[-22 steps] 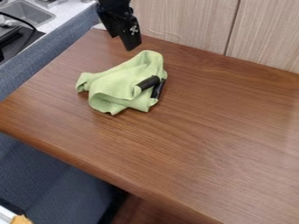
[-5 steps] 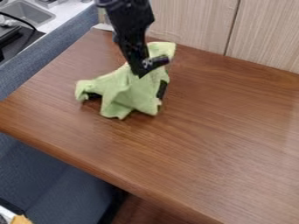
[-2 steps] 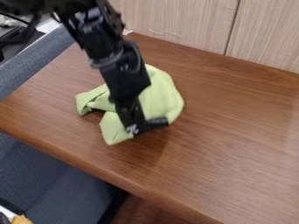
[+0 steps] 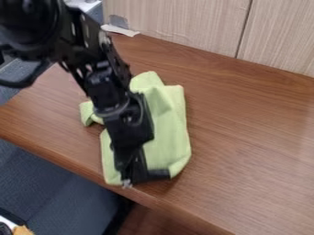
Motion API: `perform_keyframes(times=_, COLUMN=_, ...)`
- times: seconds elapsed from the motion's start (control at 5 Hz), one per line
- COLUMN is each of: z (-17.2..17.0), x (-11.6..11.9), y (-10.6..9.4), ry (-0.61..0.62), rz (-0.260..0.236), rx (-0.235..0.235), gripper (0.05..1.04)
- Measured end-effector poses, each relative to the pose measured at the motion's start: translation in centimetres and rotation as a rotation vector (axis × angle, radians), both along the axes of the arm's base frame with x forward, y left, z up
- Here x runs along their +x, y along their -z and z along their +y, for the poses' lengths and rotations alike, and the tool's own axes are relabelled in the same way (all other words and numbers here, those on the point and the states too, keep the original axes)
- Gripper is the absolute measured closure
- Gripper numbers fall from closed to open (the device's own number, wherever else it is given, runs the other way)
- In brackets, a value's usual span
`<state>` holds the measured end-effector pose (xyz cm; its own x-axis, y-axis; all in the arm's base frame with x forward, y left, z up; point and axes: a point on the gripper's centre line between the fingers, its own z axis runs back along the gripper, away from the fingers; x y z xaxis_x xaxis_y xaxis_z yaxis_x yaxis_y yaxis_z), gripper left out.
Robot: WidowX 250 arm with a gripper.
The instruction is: Unfold cloth top left to bottom right
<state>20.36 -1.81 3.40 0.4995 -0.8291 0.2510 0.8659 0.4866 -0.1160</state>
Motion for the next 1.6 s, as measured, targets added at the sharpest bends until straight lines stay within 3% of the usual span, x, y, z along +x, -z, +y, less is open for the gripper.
perform_keyframes(times=0.2, z=0.0, x=-0.2, y=0.5, ry=0.023, rz=0.002, rx=0.004, gripper=1.006)
perform_keyframes(times=0.4, z=0.9, x=0.1, y=0.4, ry=-0.041, rz=-0.008, rx=-0.014, gripper=0.835)
perform_keyframes(times=0.6, z=1.2, x=0.6, y=-0.3, ry=-0.079, rz=-0.012, rx=-0.024, gripper=0.59)
perform_keyframes(times=0.8, z=1.1, x=0.9, y=-1.3, ry=-0.081, rz=-0.033, rx=-0.027, gripper=0.257)
perform_keyframes(times=1.0, z=1.4, x=0.8, y=-1.7, ry=-0.093, rz=-0.031, rx=-0.037, gripper=0.074)
perform_keyframes(times=1.2, z=2.0, x=1.2, y=-3.0, ry=-0.111, rz=-0.04, rx=-0.035, gripper=0.075)
perform_keyframes(times=1.4, z=2.6, x=2.1, y=-5.7, ry=-0.145, rz=-0.076, rx=-0.003, gripper=0.082)
perform_keyframes(times=1.6, z=3.1, x=3.4, y=-8.1, ry=-0.194, rz=-0.093, rx=-0.012, gripper=0.082)
